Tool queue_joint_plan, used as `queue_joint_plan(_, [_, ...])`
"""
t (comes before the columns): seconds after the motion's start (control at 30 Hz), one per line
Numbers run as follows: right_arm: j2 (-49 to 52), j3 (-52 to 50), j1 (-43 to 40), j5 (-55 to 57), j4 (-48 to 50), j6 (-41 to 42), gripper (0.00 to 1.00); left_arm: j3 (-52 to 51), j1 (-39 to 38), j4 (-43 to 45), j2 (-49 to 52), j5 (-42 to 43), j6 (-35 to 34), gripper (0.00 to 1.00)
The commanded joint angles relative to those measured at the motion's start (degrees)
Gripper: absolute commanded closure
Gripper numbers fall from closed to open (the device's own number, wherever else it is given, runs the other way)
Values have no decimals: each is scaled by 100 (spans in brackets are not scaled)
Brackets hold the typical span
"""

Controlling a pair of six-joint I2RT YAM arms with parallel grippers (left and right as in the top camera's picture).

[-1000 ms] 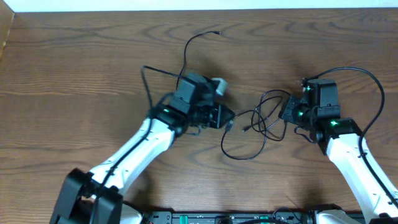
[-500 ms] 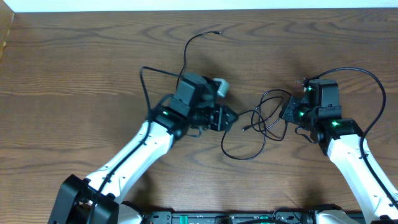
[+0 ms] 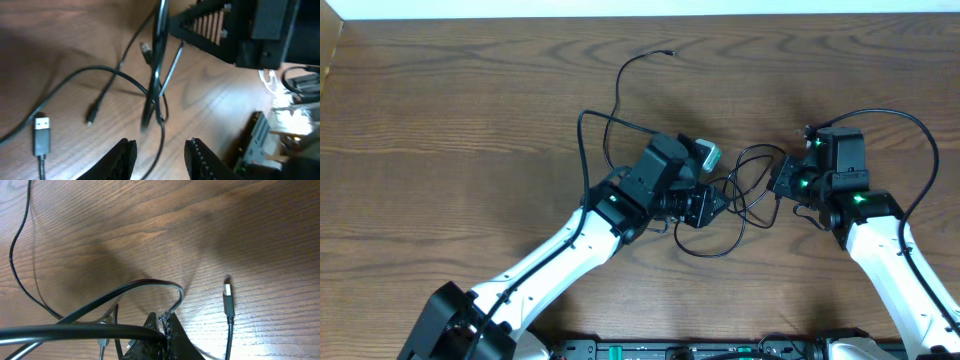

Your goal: Untangle cables

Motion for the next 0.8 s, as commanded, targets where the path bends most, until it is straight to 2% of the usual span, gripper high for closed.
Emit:
queue_joint_plan(0.0, [-90,-22,-17,-144,-7,2,99,39,-96,48,114,-673,-42,63])
queue_joint_plan(0.13, [-90,-22,-20,-264,-7,0,99,39,-195,302,293,-962,-42,57])
queue_joint_plan(0.27, [-90,-22,-20,-264,-15,-90,99,39,-225,535,446,-973,-190,57])
queue_joint_plan(0.37, [-90,-22,-20,-264,-31,-92,99,39,-225,476,474,-1287,-195,78])
queue_joint_plan(0.43, [-90,-22,-20,-262,-28,-111,99,39,-225,398,474,-1633,-295,88])
queue_joint_plan(0.57, [-94,-22,-20,-264,-39,-153,99,39,-225,284,474,-2208,-455,90])
queue_joint_plan(0.77, [-94,-22,-20,-264,-35,-195,99,39,-295,426,474,-2249,-494,90])
